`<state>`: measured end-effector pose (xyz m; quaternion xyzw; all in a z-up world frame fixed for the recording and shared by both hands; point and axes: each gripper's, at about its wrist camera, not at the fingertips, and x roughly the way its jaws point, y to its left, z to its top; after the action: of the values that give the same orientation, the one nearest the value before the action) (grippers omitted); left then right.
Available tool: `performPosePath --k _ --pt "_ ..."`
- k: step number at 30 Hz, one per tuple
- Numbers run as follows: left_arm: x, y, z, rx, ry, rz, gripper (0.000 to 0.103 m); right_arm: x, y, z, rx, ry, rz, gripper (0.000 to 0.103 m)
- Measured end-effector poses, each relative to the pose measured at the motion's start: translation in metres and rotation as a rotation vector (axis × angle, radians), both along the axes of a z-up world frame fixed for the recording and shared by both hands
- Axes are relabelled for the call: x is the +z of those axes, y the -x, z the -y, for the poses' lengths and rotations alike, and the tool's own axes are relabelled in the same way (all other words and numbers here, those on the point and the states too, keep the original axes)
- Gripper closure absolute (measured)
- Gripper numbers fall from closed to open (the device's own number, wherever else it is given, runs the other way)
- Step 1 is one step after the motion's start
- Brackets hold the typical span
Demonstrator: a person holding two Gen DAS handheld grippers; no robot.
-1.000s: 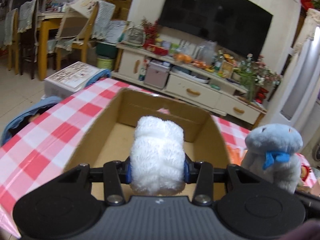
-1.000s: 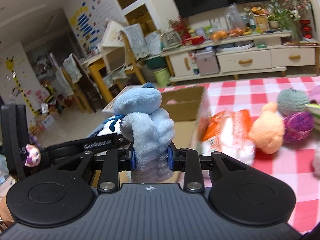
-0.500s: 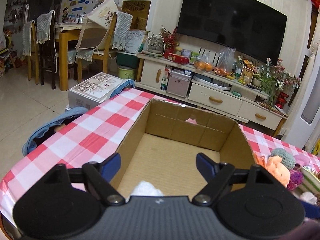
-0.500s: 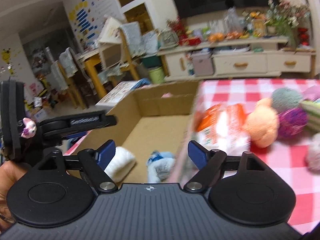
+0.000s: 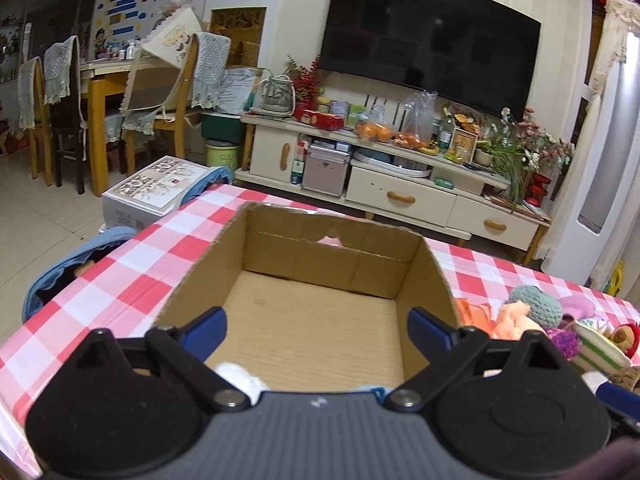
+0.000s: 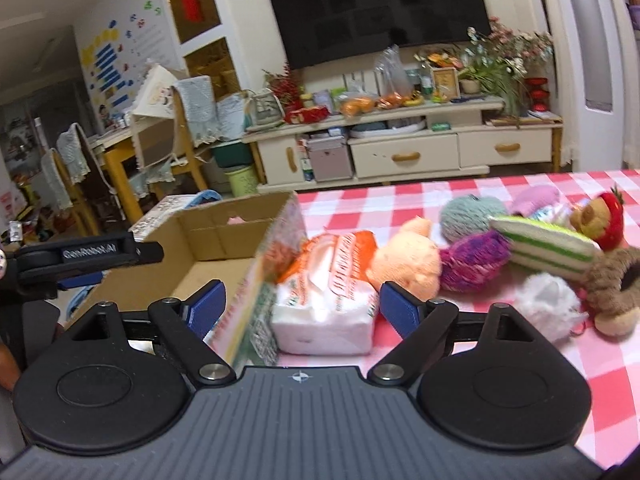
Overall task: Organize soft objects
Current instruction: 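Move both open tools back from the box to the toys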
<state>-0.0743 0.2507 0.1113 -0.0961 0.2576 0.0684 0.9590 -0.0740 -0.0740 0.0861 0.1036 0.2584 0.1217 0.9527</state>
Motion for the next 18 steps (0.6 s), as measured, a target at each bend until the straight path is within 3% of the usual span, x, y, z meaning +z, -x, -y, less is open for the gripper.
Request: performPosePath --k 4,18 --pt "0.002 0.001 0.011 -0.03 -0.003 0.018 0.001 0.0 0.006 0.0 -0.017 0.005 -0.008 0.0" --pt "0.002 -0.001 0.056 -0.143 -0.025 0.055 0.001 0.004 0.025 0.033 -0.097 0.061 0.081 0.0"
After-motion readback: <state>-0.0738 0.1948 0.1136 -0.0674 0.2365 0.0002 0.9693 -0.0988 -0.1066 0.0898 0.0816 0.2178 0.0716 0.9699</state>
